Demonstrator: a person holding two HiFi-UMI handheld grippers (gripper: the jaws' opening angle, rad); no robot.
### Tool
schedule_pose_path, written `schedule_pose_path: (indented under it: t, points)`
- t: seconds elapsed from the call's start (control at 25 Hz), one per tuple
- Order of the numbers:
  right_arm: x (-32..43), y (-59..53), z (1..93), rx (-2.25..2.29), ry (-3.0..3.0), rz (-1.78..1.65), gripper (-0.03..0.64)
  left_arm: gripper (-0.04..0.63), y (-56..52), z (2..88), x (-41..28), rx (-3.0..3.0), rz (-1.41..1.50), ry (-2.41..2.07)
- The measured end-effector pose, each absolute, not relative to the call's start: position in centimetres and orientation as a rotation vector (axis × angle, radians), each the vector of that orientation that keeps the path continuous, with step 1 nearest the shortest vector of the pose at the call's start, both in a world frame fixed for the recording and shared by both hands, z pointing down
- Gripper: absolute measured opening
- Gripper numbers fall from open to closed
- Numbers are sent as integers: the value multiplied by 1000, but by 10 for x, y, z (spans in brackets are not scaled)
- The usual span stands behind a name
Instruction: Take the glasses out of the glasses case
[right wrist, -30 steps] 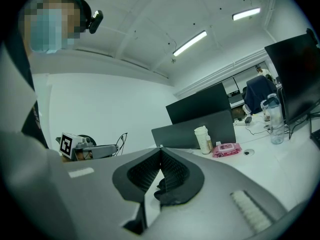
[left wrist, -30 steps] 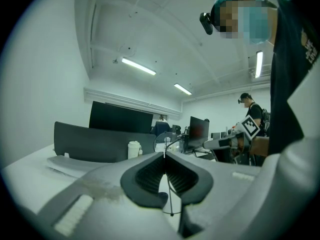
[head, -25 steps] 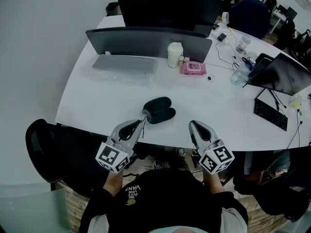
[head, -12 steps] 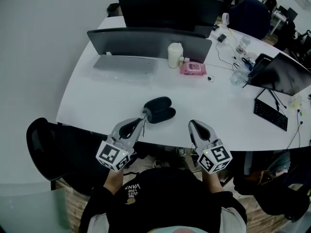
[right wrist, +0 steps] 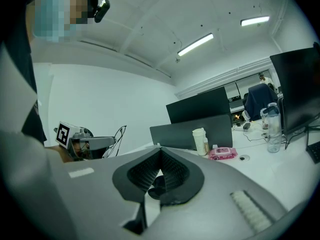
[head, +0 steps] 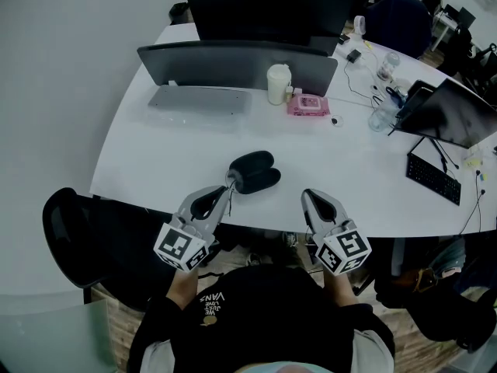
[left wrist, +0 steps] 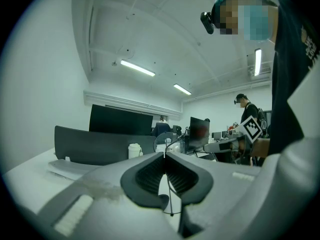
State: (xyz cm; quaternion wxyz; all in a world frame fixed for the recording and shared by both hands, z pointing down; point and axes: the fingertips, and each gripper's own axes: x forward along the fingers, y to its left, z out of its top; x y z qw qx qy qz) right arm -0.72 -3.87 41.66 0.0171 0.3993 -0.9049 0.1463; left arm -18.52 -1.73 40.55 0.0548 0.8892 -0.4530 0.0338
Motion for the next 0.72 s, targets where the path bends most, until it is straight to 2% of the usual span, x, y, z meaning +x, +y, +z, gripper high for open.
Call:
schedule_pose_path:
  t: [0.72]
  points:
    - [-6,-41,419,1234,-2819,460,-2,9,-20,409,-181,2691,112,-1372]
